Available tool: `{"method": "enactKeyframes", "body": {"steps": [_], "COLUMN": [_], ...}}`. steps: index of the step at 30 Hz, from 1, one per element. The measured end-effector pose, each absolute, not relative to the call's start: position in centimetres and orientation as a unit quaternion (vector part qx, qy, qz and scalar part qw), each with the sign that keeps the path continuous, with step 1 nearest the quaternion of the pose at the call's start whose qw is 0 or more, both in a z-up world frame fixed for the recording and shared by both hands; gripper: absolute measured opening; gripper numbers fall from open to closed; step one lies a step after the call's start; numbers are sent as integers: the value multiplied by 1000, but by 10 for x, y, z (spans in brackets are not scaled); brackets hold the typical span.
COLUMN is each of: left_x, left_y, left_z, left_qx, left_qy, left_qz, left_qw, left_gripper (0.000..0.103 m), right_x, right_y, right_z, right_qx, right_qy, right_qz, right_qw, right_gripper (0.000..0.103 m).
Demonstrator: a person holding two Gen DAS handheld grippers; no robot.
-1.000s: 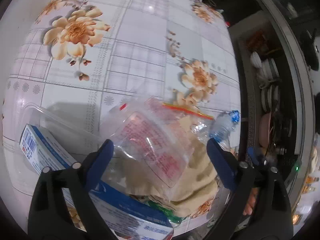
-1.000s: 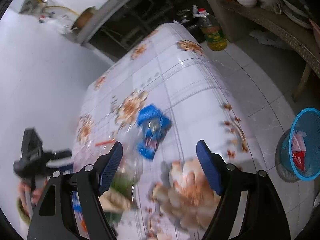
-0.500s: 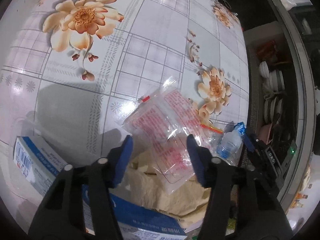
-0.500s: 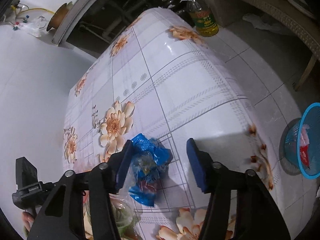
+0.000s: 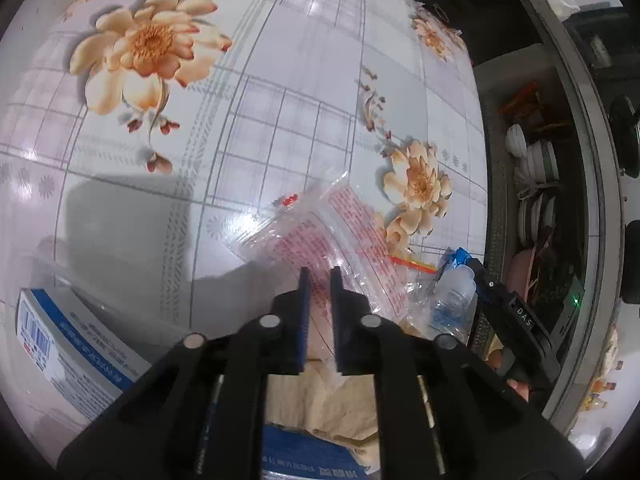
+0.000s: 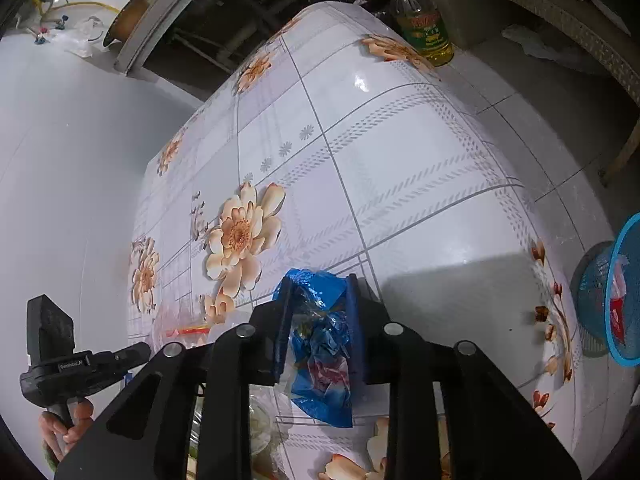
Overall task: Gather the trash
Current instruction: 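Grasp the clear red-printed plastic bag with left tool while right tool grips the blue plastic bag, then lift both bags and carry them toward the blue wastebasket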
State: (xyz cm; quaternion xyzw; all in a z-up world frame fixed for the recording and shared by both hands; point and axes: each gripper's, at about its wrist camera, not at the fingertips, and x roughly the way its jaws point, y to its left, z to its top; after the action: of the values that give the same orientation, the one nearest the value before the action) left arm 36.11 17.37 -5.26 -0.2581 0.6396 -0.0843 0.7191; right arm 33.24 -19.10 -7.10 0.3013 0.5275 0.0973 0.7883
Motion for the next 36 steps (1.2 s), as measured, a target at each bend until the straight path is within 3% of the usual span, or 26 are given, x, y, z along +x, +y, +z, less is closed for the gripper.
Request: {"method": "enactKeyframes", "body": {"steps": [3, 8, 10, 11, 12, 16, 20, 31, 36], "left_x": [361, 363, 364, 365, 366, 371, 379, 392, 391], "left_y": [171, 171, 175, 177, 178, 172, 163, 139, 136], "left_z": [-46, -36, -35, -36, -38, -50, -60, -80, -75], "left_qx": [-246, -230, -235, -238, -243, -255, -263, -236, -239], "left_qy": [628, 623, 630, 636, 642, 674, 683, 695, 683], "left_qz": [-85, -83, -71, -67, -64, -65, -55, -25, -35], "left_qw": [733, 743, 737, 731, 725, 690, 679, 679, 689], "left_gripper": [0, 1, 22, 51, 68, 80, 83, 82, 55], "right_x": [330, 326, 324, 323, 323, 323, 322, 322, 320], "right_y": [-194, -201, -203, -202, -202, -201, -201, -204, -206], "right_z": [-67, -59, -58, -58, -58, -59, -59, -67, -69], "right_qx": [299, 294, 292, 291, 290, 291, 291, 302, 307], "right_qy": [520, 507, 505, 505, 504, 504, 504, 502, 500], "right_qz": [94, 90, 90, 90, 91, 92, 92, 93, 98], "right_qw": [795, 805, 807, 808, 808, 808, 808, 805, 804], "right_gripper": [22, 21, 21, 21, 21, 21, 21, 21, 21]}}
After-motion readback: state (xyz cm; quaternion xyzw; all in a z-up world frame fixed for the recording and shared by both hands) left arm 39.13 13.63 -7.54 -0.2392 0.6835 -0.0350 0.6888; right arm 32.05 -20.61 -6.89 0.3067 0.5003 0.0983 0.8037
